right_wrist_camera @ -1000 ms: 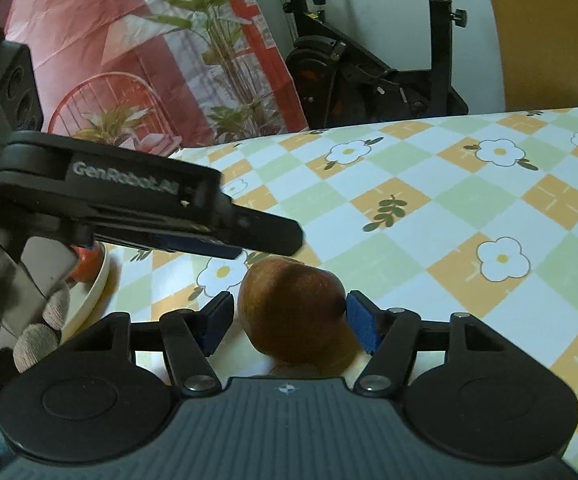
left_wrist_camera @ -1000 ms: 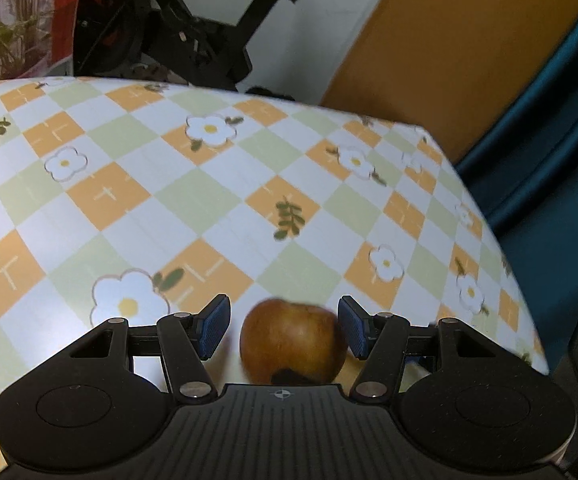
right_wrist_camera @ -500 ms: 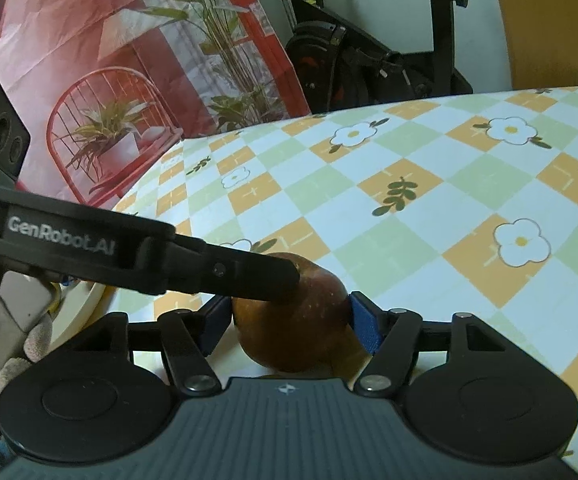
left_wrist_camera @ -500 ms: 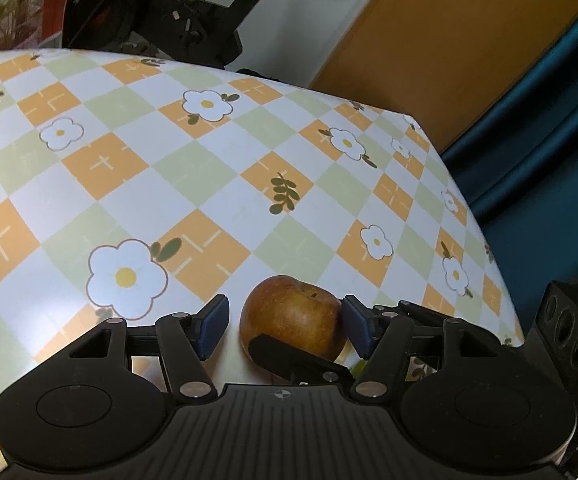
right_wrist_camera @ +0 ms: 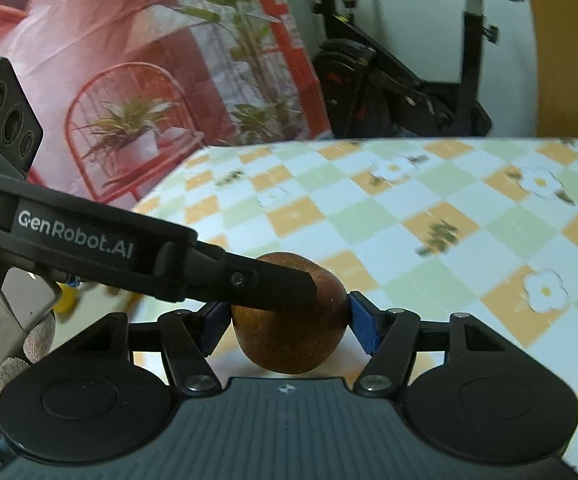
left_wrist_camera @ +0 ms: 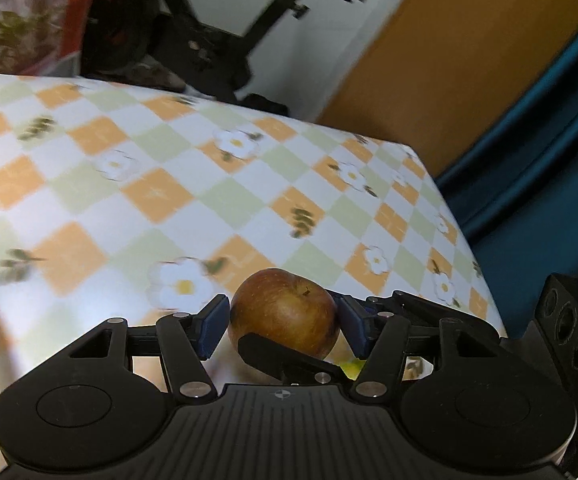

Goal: Organize fruits
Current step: 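Carry the brownish-red apple with the left tool onto the plate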

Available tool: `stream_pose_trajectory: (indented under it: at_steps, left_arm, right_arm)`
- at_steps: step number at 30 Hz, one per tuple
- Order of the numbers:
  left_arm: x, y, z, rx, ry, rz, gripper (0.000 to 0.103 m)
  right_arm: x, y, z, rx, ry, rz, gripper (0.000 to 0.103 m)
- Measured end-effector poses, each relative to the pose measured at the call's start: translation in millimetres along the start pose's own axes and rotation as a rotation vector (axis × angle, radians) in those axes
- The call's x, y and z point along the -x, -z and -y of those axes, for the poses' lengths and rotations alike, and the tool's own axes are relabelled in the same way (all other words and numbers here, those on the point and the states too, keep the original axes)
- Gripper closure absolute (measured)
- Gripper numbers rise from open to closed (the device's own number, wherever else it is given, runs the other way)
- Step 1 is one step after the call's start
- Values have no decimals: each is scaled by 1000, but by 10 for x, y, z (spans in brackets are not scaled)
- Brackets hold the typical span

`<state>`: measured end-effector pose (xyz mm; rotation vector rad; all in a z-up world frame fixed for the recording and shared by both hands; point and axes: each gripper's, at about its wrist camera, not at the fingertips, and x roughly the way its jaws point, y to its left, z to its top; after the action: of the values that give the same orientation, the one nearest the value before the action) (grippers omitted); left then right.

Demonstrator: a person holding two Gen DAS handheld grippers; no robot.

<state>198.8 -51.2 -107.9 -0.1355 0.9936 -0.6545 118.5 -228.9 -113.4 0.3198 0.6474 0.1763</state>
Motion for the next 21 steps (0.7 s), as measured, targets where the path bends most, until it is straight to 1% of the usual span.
stream_pose_trajectory:
  at_steps: [5,8,11,17,21]
  left_arm:
    - [521,-68,-370,62,-53,28,41]
    - [804,-37,-639,113,-81,40,41]
    - [1033,52,-930,162,-107,46,41]
    - [1269,312,-1443,280,-148,47,40]
    - [1337,527,-1754,376,-158,35,39]
  right_arm:
    - [-170,-188,-512,56,-78,7,37]
    - [-311,-260,-788,68,-142,-1,37]
    - [-493,-279,-1114,99,-195,-27,37]
    - [-861,-167,-1745,237,-242,-94,37]
    - [-1101,-31,-2046,330,-264,-179,37]
